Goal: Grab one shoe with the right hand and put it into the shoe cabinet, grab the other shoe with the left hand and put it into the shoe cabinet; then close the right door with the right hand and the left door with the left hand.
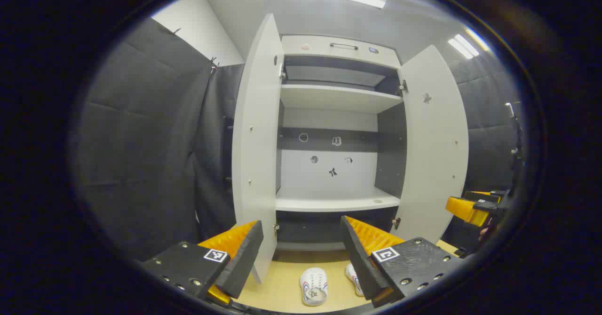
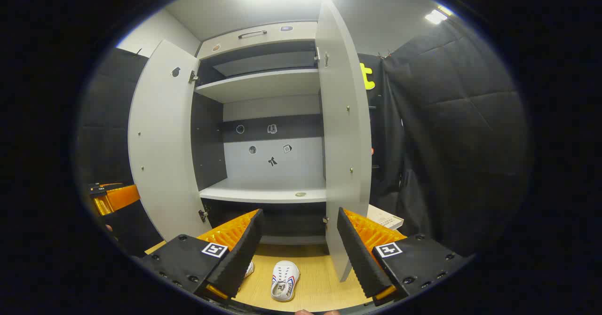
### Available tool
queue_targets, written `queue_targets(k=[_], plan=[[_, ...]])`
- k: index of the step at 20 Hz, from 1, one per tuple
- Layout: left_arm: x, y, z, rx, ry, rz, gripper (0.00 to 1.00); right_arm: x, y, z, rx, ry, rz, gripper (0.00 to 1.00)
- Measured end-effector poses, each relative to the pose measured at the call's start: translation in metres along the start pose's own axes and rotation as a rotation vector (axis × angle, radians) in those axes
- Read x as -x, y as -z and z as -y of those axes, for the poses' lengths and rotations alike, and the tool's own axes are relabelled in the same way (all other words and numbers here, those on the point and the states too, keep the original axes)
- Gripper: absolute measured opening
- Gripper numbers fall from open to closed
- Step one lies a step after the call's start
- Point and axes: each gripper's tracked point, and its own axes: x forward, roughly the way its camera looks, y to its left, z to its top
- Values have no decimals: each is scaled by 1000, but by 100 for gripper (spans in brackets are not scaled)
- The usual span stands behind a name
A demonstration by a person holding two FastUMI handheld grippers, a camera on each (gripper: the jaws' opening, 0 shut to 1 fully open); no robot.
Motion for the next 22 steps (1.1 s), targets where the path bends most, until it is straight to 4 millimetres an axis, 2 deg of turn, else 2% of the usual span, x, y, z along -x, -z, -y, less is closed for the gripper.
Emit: queue_targets(k=[7,11,16,22], plan=[[14,21,-19,5,-17,-25,94,-1,10,-14,18,-37,-60,98],[19,26,-15,-3,-15,-22,95,-5,20,-36,49,-84,-95,98],[21,32,-13,-6,-14,-26,94,-10,29,-48,72,-154,-155,98],[13,29,-15,-20,-16,-32,94,-38,42,-53,73,-188,-207,98]])
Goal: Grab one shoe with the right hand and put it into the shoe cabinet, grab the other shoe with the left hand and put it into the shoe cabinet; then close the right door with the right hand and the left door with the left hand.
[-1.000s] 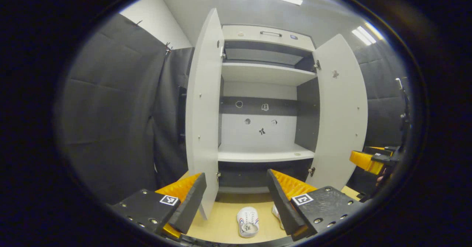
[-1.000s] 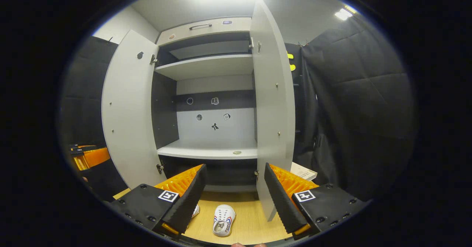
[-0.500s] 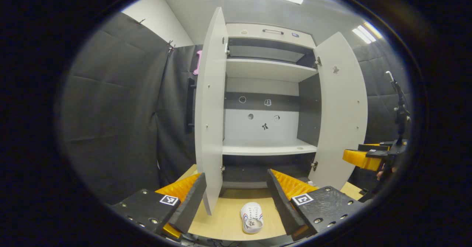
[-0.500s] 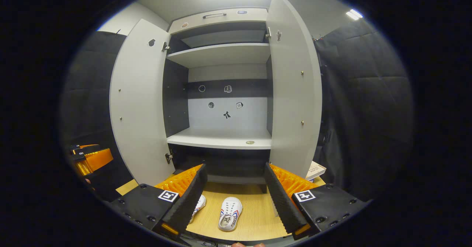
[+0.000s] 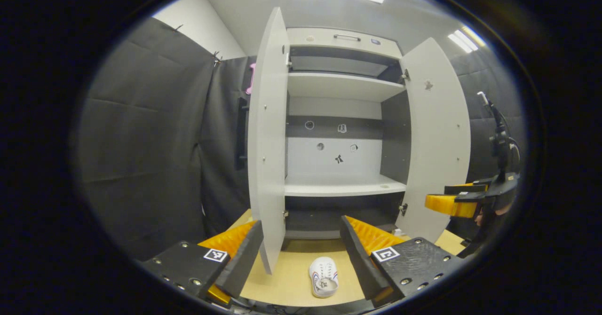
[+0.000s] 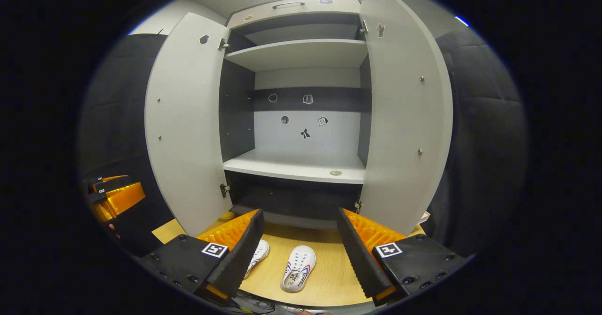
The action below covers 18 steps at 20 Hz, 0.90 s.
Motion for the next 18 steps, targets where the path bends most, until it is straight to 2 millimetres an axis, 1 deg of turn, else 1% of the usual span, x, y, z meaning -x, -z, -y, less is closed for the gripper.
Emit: queue_targets(k=[4,6,9,10,13,14,16,18], plan=[[0,4,5,-8,2,-17,94,-31,20,-6,32,-30,-70,96],[3,12,8,0,10,-33,94,-47,36,-13,61,-57,-115,98],[6,26,10,14,18,-69,94,-71,63,-28,31,-86,-151,98],[8,30,9,20,20,-76,95,-78,74,-32,27,-89,-159,98],[10,40,-2,48,3,-100,94,-97,121,-44,4,-94,-228,98],[10,45,-6,55,-4,-110,95,-104,137,-46,-3,-97,-259,99],[11,52,-18,47,-28,-125,94,-116,170,-49,-9,-113,-340,98],[15,63,-26,23,-40,-152,95,-128,198,-48,-33,-110,-418,99]])
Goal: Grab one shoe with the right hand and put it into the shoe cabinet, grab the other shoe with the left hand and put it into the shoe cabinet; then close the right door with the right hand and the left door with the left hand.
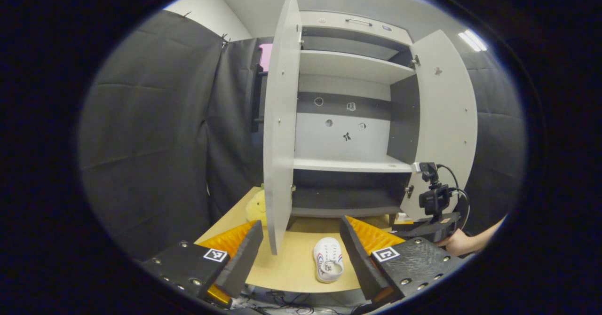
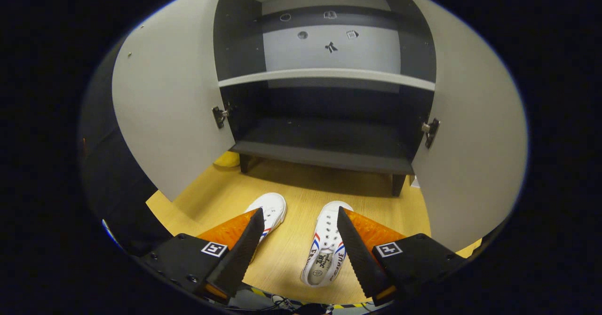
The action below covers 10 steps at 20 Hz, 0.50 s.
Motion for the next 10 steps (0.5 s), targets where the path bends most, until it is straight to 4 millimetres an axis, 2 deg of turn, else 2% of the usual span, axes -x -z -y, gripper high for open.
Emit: queue_targets(k=[4,9,10], plan=[[2,28,-16,-4,-29,-60,95,-41,39,13,-20,26,-118,95],[7,53,-23,30,-53,-126,94,-78,76,23,-32,49,-252,94],[9,54,-23,27,-55,-125,95,-83,78,21,-25,46,-261,87]])
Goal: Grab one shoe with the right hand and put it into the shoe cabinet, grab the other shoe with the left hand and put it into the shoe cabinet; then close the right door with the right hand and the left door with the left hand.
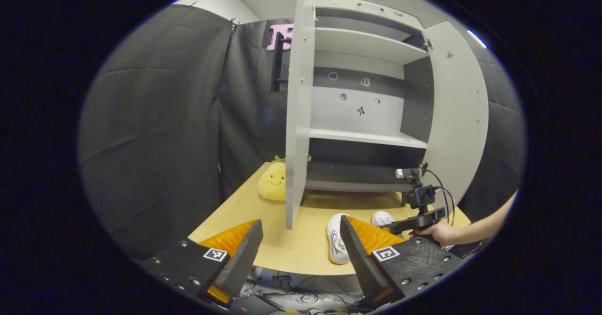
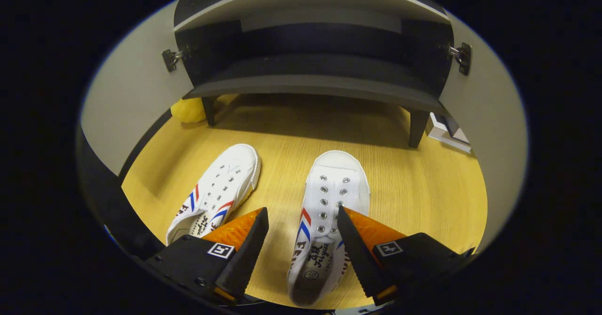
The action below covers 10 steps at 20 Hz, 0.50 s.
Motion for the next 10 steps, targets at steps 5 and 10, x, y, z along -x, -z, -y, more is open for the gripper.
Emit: queue_targets(k=[5,10], plan=[[10,7,-10,16,-44,-9,96,-18,10,-3,86,41,-34,89],[21,14,-30,45,-107,-8,94,-24,11,15,197,191,-128,55]])
